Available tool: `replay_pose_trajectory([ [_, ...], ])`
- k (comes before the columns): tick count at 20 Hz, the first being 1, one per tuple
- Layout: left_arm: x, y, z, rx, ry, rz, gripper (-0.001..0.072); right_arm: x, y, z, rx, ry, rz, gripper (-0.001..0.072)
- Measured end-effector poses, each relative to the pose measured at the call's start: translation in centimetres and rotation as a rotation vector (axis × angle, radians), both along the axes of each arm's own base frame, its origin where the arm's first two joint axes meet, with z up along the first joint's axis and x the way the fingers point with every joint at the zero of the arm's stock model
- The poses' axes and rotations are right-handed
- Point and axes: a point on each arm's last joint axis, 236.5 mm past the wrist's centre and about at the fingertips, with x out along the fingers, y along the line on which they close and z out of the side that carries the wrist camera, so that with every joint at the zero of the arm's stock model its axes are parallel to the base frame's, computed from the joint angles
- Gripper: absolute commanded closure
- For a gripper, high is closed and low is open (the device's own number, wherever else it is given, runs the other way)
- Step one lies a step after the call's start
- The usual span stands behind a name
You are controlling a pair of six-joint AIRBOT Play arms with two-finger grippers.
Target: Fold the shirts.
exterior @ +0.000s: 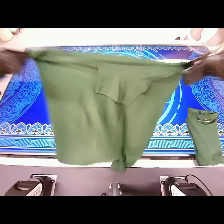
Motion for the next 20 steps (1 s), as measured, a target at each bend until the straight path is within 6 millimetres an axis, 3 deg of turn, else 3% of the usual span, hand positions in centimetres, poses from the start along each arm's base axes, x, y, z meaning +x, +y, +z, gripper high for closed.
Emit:
replay_pose_trajectory([
  [2, 2.7, -0.8, -7.8, 0.014, 0.146, -0.004, 0.0683, 3.4, 0.5, -6.6, 0.06, 0.143, -0.031, 0.0691],
  [4, 4.3, -2.2, -14.8, 0.03, 0.279, -0.023, 0.0683, 5.4, 2.0, -12.4, 0.151, 0.274, -0.041, 0.0691],
  [6, 5.1, -4.0, -20.5, 0.019, 0.403, -0.049, 0.068, 6.3, 3.7, -17.2, 0.242, 0.398, -0.044, 0.0691],
  [7, 5.2, -4.9, -22.6, -0.006, 0.453, -0.058, 0.0626, 6.4, 4.5, -18.8, 0.283, 0.441, -0.045, 0.0669],
  [8, 5.4, -5.7, -24.0, -0.041, 0.494, -0.063, 0.0431, 6.7, 5.1, -19.8, 0.317, 0.466, -0.048, 0.0505],
  [9, 5.6, -6.3, -24.9, -0.069, 0.523, -0.067, 0.0182, 6.8, 5.6, -20.7, 0.344, 0.489, -0.049, 0.0261],
  [10, 5.8, -6.7, -25.6, -0.092, 0.551, -0.07, 0.0154, 7.0, 5.7, -20.9, 0.364, 0.496, -0.053, 0.0155],
  [12, 6.3, -6.0, -25.2, -0.111, 0.584, -0.07, 0.0199, 7.1, 4.5, -20.4, 0.375, 0.489, -0.049, 0.016],
  [13, 6.1, -4.9, -25.1, -0.095, 0.618, -0.074, 0.0246, 6.7, 3.4, -20.2, 0.368, 0.496, -0.046, 0.0168],
  [15, 5.1, -1.7, -25.3, -0.033, 0.702, -0.069, 0.0246, 5.1, 0.1, -19.8, 0.351, 0.539, -0.065, 0.0231],
  [17, 1.6, 2.4, -27.2, 0.05, 0.871, -0.051, 0.0244, 1.6, -2.8, -21.1, 0.333, 0.654, -0.087, 0.023],
  [20, -4.9, 5.3, -31.2, 0.098, 1.119, -0.045, 0.0244, -5.1, -3.1, -24.6, 0.355, 0.849, -0.075, 0.0207],
])
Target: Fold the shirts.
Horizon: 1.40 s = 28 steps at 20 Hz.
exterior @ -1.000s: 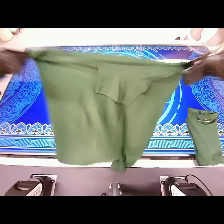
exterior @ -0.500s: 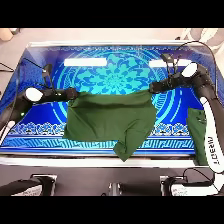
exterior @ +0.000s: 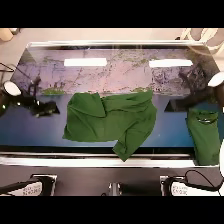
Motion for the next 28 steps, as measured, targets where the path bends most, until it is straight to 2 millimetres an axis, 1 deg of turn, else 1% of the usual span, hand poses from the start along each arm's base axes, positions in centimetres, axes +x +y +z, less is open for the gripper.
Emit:
replay_pose_trajectory([
  [1, -2.0, 0.2, -1.5, 0.0, 0.064, -0.001, 0.0244, -1.7, 0.3, -1.3, 0.018, 0.038, -0.004, 0.0204],
  [3, -5.1, -0.2, -4.0, -0.02, 0.155, -0.005, 0.0244, -4.8, 1.4, -3.6, 0.062, 0.107, -0.01, 0.0204],
  [4, -6.1, -0.6, -4.9, -0.035, 0.178, 0.001, 0.0245, -5.7, 1.8, -4.5, 0.078, 0.125, -0.017, 0.0204],
  [6, -7.3, -1.5, -6.3, -0.061, 0.204, 0.011, 0.0245, -7.2, 2.6, -5.8, 0.111, 0.152, -0.035, 0.0204],
  [7, -7.7, -2.0, -6.8, -0.071, 0.213, 0.01, 0.0253, -7.5, 3.0, -6.2, 0.125, 0.153, -0.044, 0.0203],
  [8, -8.0, -2.5, -7.1, -0.079, 0.22, 0.008, 0.0328, -7.7, 3.3, -6.5, 0.14, 0.155, -0.053, 0.0157],
  [9, -8.1, -2.8, -7.5, -0.08, 0.222, 0.004, 0.034, -7.8, 3.6, -6.8, 0.151, 0.153, -0.065, 0.0105],
  [12, -7.9, -3.3, -8.2, -0.082, 0.208, 0.008, 0.0689, -8.2, 5.0, -7.8, 0.207, 0.149, -0.099, 0.0103],
  [15, -7.6, -3.5, -8.4, -0.082, 0.19, 0.009, 0.0683, -8.4, 5.9, -9.2, 0.245, 0.134, -0.156, 0.0108],
  [17, -7.4, -3.6, -8.1, -0.08, 0.167, -0.001, 0.0683, -8.1, 7.1, -9.5, 0.28, 0.118, -0.18, 0.0118],
  [18, -7.3, -3.6, -7.9, -0.082, 0.155, -0.006, 0.0683, -8.0, 7.9, -9.7, 0.286, 0.109, -0.181, 0.0148],
  [19, -7.1, -3.6, -7.6, -0.08, 0.142, -0.008, 0.0683, -7.7, 8.6, -9.9, 0.283, 0.095, -0.179, 0.0279],
  [20, -6.9, -3.6, -7.2, -0.079, 0.125, -0.01, 0.0684, -7.2, 9.2, -10.3, 0.264, 0.077, -0.182, 0.0504],
  [21, -6.8, -3.6, -6.8, -0.078, 0.107, -0.013, 0.0684, -6.8, 9.6, -10.8, 0.24, 0.06, -0.19, 0.0693],
  [22, -6.6, -3.6, -6.3, -0.077, 0.089, -0.014, 0.0685, -6.3, 9.9, -11.1, 0.221, 0.044, -0.196, 0.0694],
  [23, -6.2, -3.6, -5.6, -0.075, 0.062, -0.016, 0.0686, -5.5, 10.2, -10.9, 0.21, 0.013, -0.192, 0.0694],
  [24, -5.6, -3.5, -4.6, -0.072, 0.028, -0.02, 0.0686, -4.4, 10.4, -10.0, 0.209, -0.028, -0.185, 0.0694],
  [25, -4.6, -3.3, -2.9, -0.061, -0.029, -0.027, 0.0686, -3.0, 10.4, -8.3, 0.209, -0.088, -0.158, 0.0694],
  [26, -3.2, -3.0, -0.7, -0.046, -0.104, -0.034, 0.0686, -1.5, 10.2, -5.9, 0.195, -0.165, -0.108, 0.0694],
  [27, -1.6, -2.6, 2.5, -0.023, -0.201, -0.042, 0.0686, 0.0, 10.0, -2.6, 0.182, -0.251, -0.063, 0.0694],
  [28, 0.3, -2.2, 7.1, 0.0, -0.333, -0.04, 0.0685, 1.7, 9.4, 1.5, 0.147, -0.365, -0.013, 0.0693],
])
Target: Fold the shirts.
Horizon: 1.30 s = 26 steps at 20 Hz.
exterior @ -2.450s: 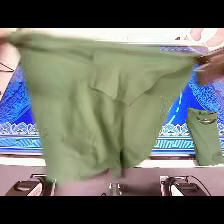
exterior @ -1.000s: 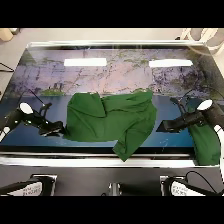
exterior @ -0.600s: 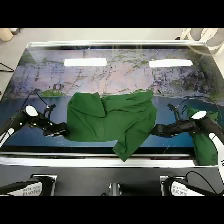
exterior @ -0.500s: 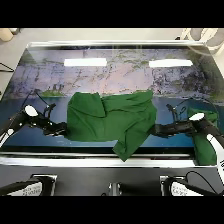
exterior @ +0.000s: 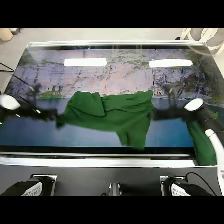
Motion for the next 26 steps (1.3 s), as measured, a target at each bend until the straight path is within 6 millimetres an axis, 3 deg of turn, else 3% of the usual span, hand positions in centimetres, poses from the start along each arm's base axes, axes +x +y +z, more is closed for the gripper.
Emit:
replay_pose_trajectory([
  [1, 1.6, 0.4, 5.3, 0.017, -0.146, 0.01, 0.0684, 1.6, -0.8, 5.7, -0.057, -0.151, 0.023, 0.0693],
  [2, 2.8, 0.7, 12.2, 0.027, -0.328, 0.028, 0.0684, 2.6, -1.6, 11.9, -0.119, -0.311, 0.034, 0.0694],
  [4, 2.3, 1.1, 26.7, 0.031, -0.711, 0.067, 0.0685, 1.8, -3.3, 26.4, -0.259, -0.68, -0.005, 0.0694],
  [5, 0.2, 1.2, 34.3, 0.022, -0.918, 0.089, 0.0685, -0.3, -4.3, 33.7, -0.327, -0.868, -0.052, 0.0694],
  [6, -2.9, 1.3, 41.0, 0.01, -1.109, 0.109, 0.0685, -3.1, -5.0, 39.5, -0.37, -1.015, -0.105, 0.0694],
  [7, -6.1, 1.3, 46.0, -0.008, -1.261, 0.123, 0.0685, -6.4, -5.6, 44.6, -0.396, -1.15, -0.17, 0.0694],
  [9, -12.9, 0.7, 53.0, -0.069, -1.492, 0.129, 0.0685, -12.2, -6.5, 50.8, -0.418, -1.327, -0.268, 0.0694],
  [10, -15.0, 0.6, 54.6, -0.087, -1.553, 0.13, 0.0685, -14.0, -6.6, 52.1, -0.421, -1.364, -0.29, 0.0694],
  [12, -17.3, 0.5, 56.2, -0.099, -1.611, 0.129, 0.0685, -16.2, -6.8, 53.1, -0.431, -1.387, -0.312, 0.0694],
  [14, -17.9, 0.8, 56.6, -0.079, -1.629, 0.138, 0.0684, -16.7, -6.8, 52.7, -0.436, -1.363, -0.306, 0.0693],
  [16, -16.1, 1.2, 55.0, -0.025, -1.555, 0.14, 0.0684, -15.6, -7.0, 50.9, -0.457, -1.282, -0.285, 0.0693],
  [18, -13.2, 1.5, 52.2, 0.022, -1.439, 0.134, 0.0684, -13.2, -7.6, 47.2, -0.494, -1.129, -0.245, 0.0693],
  [20, -9.1, 1.8, 47.7, 0.053, -1.274, 0.12, 0.0684, -9.8, -8.1, 41.9, -0.519, -0.924, -0.184, 0.0693],
  [22, -4.3, 2.1, 41.6, 0.074, -1.083, 0.111, 0.0684, -5.8, -8.6, 35.8, -0.53, -0.717, -0.119, 0.0693],
  [24, 0.2, 2.3, 34.0, 0.082, -0.885, 0.105, 0.0683, -1.6, -9.1, 29.0, -0.528, -0.527, -0.066, 0.0693],
  [26, 4.3, 2.6, 25.1, 0.083, -0.694, 0.109, 0.0684, 2.6, -9.6, 22.4, -0.516, -0.382, -0.037, 0.0691],
])
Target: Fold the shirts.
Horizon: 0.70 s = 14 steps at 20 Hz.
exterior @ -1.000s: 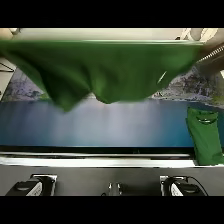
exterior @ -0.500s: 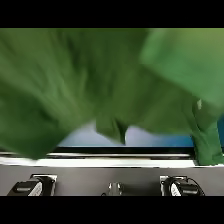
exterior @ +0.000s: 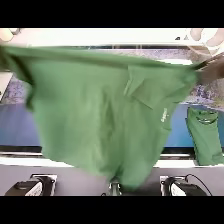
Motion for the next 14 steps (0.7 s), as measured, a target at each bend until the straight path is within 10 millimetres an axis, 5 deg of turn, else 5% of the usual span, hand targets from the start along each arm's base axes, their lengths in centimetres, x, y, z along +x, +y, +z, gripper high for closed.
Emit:
replay_pose_trajectory([
  [4, 5.4, -0.1, -15.6, -0.074, 0.26, 0.028, 0.0683, 6.9, 0.4, -11.2, 0.113, 0.172, -0.048, 0.0692],
  [7, 7.0, -1.7, -24.1, -0.189, 0.422, 0.037, 0.0683, 9.7, 2.3, -17.0, 0.256, 0.259, -0.094, 0.0692],
  [9, 7.1, -3.1, -28.2, -0.264, 0.519, 0.038, 0.0683, 10.5, 4.3, -20.3, 0.32, 0.324, -0.102, 0.0689],
  [10, 7.0, -3.7, -29.6, -0.291, 0.557, 0.037, 0.0625, 10.7, 5.5, -21.6, 0.347, 0.348, -0.101, 0.0602],
  [11, 6.7, -4.2, -30.8, -0.313, 0.595, 0.035, 0.0358, 11.0, 6.3, -22.6, 0.363, 0.359, -0.101, 0.045],
  [12, 6.6, -4.5, -31.5, -0.332, 0.62, 0.035, 0.0167, 11.3, 7.0, -23.2, 0.375, 0.366, -0.096, 0.0269],
  [14, 6.6, -3.4, -31.4, -0.355, 0.654, 0.043, 0.0203, 12.0, 6.8, -22.7, 0.393, 0.347, -0.104, 0.025],
])
